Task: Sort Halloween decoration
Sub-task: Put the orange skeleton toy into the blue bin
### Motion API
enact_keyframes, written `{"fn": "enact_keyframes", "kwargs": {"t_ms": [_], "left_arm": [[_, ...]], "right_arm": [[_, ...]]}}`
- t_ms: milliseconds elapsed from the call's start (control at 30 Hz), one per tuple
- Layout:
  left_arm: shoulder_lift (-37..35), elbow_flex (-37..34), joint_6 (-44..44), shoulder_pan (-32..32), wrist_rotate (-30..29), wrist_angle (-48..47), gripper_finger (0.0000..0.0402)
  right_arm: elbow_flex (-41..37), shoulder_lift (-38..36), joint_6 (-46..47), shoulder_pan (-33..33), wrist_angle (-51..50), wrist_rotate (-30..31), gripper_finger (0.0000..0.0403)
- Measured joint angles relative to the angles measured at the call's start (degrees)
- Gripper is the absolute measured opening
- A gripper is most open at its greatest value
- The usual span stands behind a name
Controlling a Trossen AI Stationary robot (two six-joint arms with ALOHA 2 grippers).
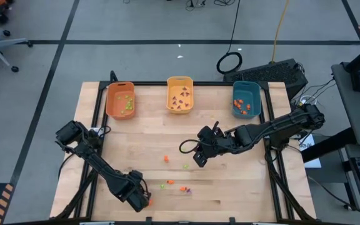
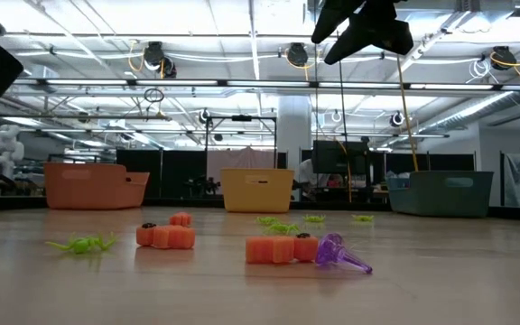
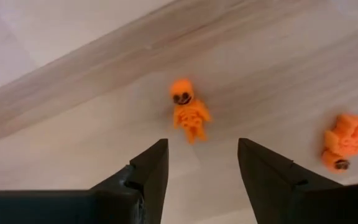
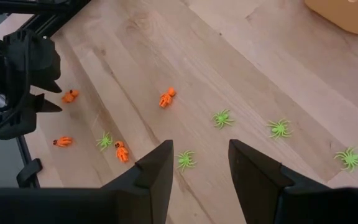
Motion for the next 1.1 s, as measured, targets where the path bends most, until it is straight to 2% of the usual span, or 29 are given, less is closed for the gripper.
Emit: {"fn": "enact_keyframes", "kwargs": {"t_ms": [433, 667, 967, 1100], "left_arm": [[0.0, -0.16, -2.38, 0.41, -2.21, 0.0, 0.018], [0.0, -1.02, -2.22, 0.41, -2.21, 1.46, 0.0145], [0.04, -1.03, -0.42, 0.41, -2.54, 1.63, 0.0078], [0.04, -1.92, 1.04, 0.41, -2.83, 2.47, 0.0066]], "right_arm": [[0.0, 0.0, -0.36, -0.37, 0.0, 0.0, 0.0142], [0.02, 0.0, -0.36, -0.37, 0.02, 0.02, 0.0142], [0.02, 0.0, -0.36, -0.37, 0.02, 0.0, 0.0141], [0.02, 0.0, -0.36, -0.37, 0.34, 0.0, 0.0141]]}}
